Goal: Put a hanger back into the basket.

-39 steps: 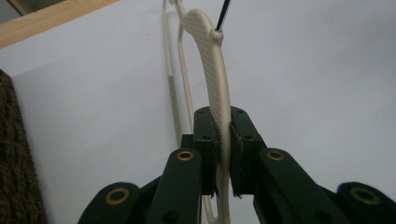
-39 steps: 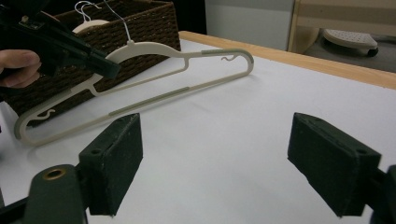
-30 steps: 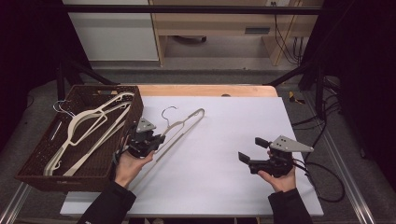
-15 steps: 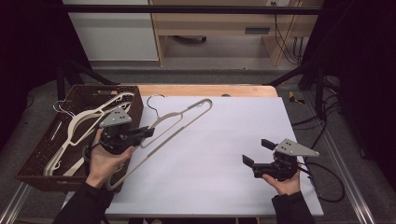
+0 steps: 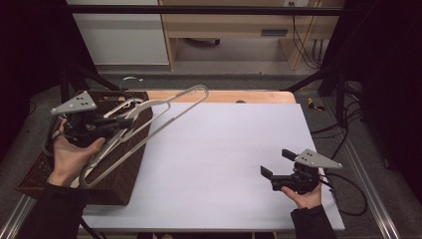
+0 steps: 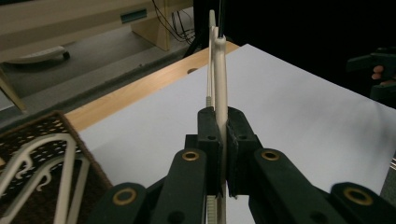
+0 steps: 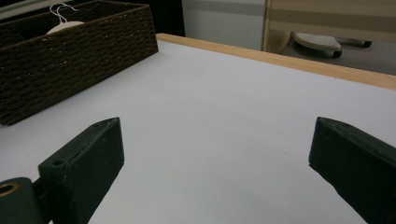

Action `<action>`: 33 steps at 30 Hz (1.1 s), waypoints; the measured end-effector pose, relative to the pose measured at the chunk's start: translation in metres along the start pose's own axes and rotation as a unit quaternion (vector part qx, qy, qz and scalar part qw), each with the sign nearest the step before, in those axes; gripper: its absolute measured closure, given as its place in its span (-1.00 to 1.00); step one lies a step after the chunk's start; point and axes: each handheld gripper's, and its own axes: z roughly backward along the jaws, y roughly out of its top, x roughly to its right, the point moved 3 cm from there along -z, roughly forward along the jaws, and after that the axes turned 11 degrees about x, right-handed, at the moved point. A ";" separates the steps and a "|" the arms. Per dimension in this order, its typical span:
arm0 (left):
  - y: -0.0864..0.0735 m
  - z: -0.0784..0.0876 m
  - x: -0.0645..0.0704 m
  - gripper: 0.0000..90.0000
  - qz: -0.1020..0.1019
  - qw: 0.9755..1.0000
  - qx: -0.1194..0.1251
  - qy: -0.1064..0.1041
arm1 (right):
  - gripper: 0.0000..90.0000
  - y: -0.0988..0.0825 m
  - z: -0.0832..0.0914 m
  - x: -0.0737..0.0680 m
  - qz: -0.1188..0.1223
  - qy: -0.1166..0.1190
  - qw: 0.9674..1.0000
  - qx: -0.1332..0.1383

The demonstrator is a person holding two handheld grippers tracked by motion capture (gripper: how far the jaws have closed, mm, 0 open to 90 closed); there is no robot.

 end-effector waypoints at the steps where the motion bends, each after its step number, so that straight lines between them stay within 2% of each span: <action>1: 0.001 0.004 -0.006 0.92 -0.002 1.000 0.002 0.004 | -0.92 0.000 0.000 0.000 -0.001 0.000 1.000 -0.001; 7: -0.001 0.025 -0.040 0.92 -0.001 1.000 0.007 0.022 | -0.93 -0.002 -0.002 0.000 0.001 0.000 1.000 -0.004; 10: -0.006 0.033 -0.056 0.92 0.002 0.999 0.006 0.039 | -0.93 -0.002 -0.003 0.000 0.000 -0.001 1.000 -0.004; 15: -0.018 0.043 -0.079 0.92 0.020 0.998 0.015 0.054 | -0.93 -0.003 -0.003 0.000 0.002 0.001 1.000 -0.006; 19: -0.031 0.048 -0.096 0.92 0.030 0.997 0.007 0.066 | -0.93 -0.004 -0.004 0.000 0.002 0.000 1.000 -0.008; 22: -0.040 0.053 -0.107 0.92 0.033 0.997 0.003 0.071 | -0.93 -0.004 -0.004 0.001 0.006 0.002 1.000 -0.010; 26: -0.052 0.057 -0.120 0.92 0.049 0.996 -0.001 0.081 | -0.93 -0.005 -0.005 0.001 0.001 -0.001 1.000 -0.010; 33: -0.070 0.065 -0.134 0.92 0.063 0.993 -0.017 0.100 | -0.93 -0.005 -0.005 0.001 0.002 0.000 1.000 -0.009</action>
